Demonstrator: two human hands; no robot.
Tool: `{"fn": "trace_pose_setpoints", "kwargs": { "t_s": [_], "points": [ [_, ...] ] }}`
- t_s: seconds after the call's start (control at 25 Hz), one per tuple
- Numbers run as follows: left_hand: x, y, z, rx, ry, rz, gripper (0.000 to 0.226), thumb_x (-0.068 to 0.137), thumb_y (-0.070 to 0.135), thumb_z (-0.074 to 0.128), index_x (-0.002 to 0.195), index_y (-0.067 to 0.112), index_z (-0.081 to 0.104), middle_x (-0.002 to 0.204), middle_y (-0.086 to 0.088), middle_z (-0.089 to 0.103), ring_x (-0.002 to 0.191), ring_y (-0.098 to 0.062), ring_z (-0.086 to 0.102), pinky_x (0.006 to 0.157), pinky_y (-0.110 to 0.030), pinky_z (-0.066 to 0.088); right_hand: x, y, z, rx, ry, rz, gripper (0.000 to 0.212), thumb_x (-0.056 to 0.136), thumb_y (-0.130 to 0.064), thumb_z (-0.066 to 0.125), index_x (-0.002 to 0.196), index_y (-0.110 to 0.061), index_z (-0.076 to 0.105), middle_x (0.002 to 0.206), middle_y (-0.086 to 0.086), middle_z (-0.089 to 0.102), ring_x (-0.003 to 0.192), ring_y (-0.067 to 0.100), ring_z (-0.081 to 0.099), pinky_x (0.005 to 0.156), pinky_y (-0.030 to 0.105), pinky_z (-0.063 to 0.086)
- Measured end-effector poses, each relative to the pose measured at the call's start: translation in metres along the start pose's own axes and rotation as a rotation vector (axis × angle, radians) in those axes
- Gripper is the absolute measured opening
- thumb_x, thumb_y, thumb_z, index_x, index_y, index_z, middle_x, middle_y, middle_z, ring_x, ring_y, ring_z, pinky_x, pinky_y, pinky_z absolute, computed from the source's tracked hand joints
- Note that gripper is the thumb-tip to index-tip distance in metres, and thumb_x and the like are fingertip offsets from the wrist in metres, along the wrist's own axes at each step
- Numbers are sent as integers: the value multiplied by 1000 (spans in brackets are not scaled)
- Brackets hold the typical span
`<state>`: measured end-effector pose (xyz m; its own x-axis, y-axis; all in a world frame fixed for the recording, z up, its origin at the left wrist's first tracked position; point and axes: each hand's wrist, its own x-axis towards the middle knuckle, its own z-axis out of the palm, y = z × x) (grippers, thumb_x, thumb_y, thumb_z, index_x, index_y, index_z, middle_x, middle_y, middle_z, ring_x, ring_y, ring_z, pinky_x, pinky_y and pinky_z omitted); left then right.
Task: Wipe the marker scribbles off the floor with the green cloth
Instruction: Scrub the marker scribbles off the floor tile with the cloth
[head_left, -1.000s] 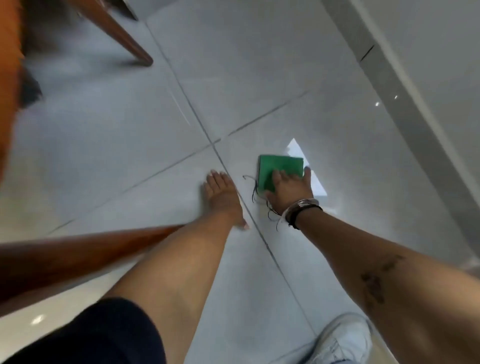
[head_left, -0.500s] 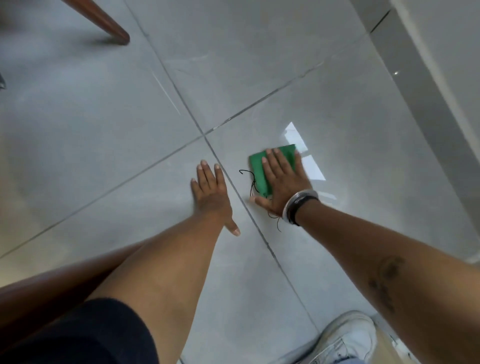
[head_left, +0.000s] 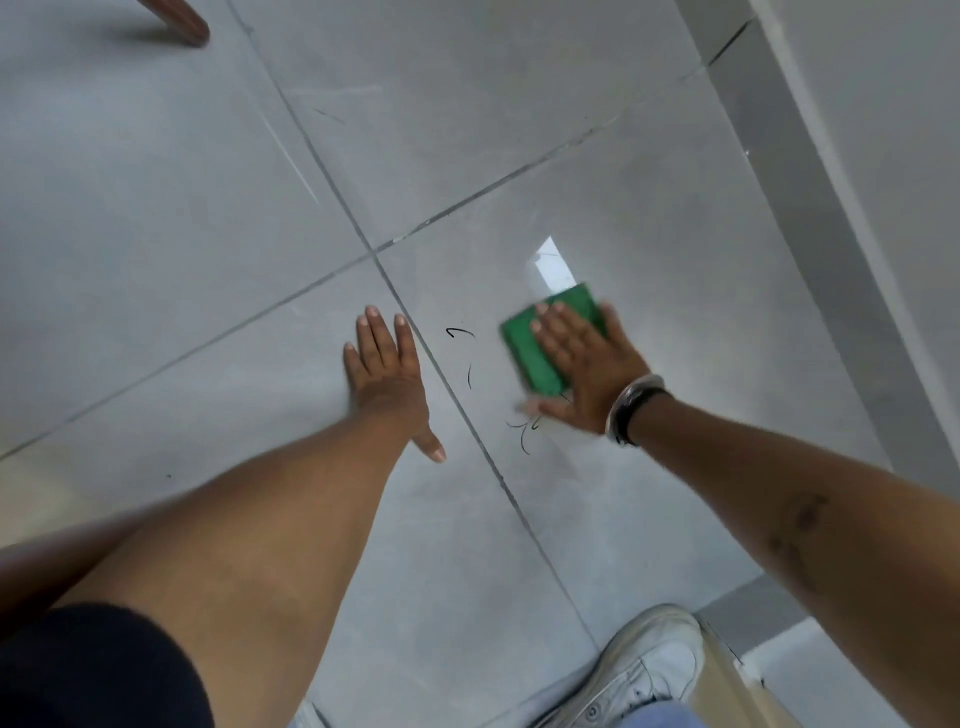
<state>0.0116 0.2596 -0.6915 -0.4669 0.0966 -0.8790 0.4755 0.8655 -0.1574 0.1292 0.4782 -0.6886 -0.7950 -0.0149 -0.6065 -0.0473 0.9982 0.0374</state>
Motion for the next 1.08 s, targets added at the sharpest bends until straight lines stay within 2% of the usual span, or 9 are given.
{"fn": "trace_pose_setpoints", "kwargs": {
  "t_s": [0.08, 0.16, 0.32, 0.52, 0.6, 0.72, 0.92, 1.0, 1.08],
  "points": [
    [-2, 0, -1, 12, -21, -6, 182, 25, 67, 87, 130, 1, -46, 141, -32, -46, 134, -46, -39, 116, -59, -10, 6, 16, 1, 133, 8, 279, 108, 72, -84, -1, 154, -14, -1, 165, 4, -4, 152, 21, -4, 113, 54, -19],
    [-2, 1, -4, 20, -30, -12, 182, 25, 67, 87, 129, 0, -46, 141, -32, -46, 134, -46, -39, 116, -59, -9, -7, 14, 13, 278, 5, 485, 107, 74, -85, 5, 154, -13, -3, 165, 5, -7, 152, 22, -5, 116, 59, -10],
    [-3, 2, -5, 24, -44, -24, 182, 26, 67, 87, 129, 0, -47, 140, -33, -46, 134, -46, -39, 117, -59, -9, -41, -62, 34, 634, -21, 852, 111, 75, -87, 13, 153, -10, -7, 165, 7, -10, 151, 22, -8, 119, 60, 0],
    [-2, 3, -7, 25, -64, -35, 181, 26, 67, 87, 127, 0, -48, 139, -33, -48, 133, -46, -40, 116, -58, -10, -16, -124, 16, 946, -1, 1053, 119, 69, -91, 9, 151, -7, -14, 163, 11, -18, 150, 23, -18, 120, 52, -9],
    [-3, 3, -7, 11, -54, -33, 182, 25, 66, 87, 127, 0, -48, 139, -33, -48, 133, -45, -41, 115, -58, -10, -16, -124, 25, 877, 19, 968, 118, 69, -90, 9, 151, -8, -13, 162, 11, -20, 149, 22, -20, 119, 50, -13],
    [-2, 3, -6, 11, -50, -24, 182, 25, 65, 88, 128, 0, -47, 139, -33, -48, 133, -45, -41, 116, -59, -10, -33, -123, 37, 603, 84, 546, 113, 72, -88, 10, 152, -11, -10, 158, 5, -25, 150, 23, -18, 116, 50, -20],
    [-7, 0, -8, 18, -53, 13, 179, 31, 65, 88, 132, 0, -44, 141, -33, -45, 134, -46, -39, 117, -59, -9, -66, -77, 64, 188, 79, -234, 101, 79, -81, 22, 152, -10, 22, 162, 10, 16, 150, 26, 15, 120, 54, 1],
    [-6, 0, -7, 20, -46, 15, 179, 30, 65, 87, 132, 0, -44, 141, -33, -45, 134, -46, -38, 116, -59, -9, -83, -58, 72, 123, 65, -295, 97, 81, -77, 28, 151, -11, 24, 160, 9, 18, 149, 27, 22, 119, 55, 5],
    [-3, -1, -6, 25, -41, 2, 180, 29, 67, 87, 130, 0, -45, 141, -33, -45, 134, -47, -38, 116, -59, -10, -81, -36, 73, 135, 93, -48, 99, 81, -80, 23, 151, -9, 22, 159, 7, 13, 148, 29, 23, 117, 57, 2]
  ]
}}
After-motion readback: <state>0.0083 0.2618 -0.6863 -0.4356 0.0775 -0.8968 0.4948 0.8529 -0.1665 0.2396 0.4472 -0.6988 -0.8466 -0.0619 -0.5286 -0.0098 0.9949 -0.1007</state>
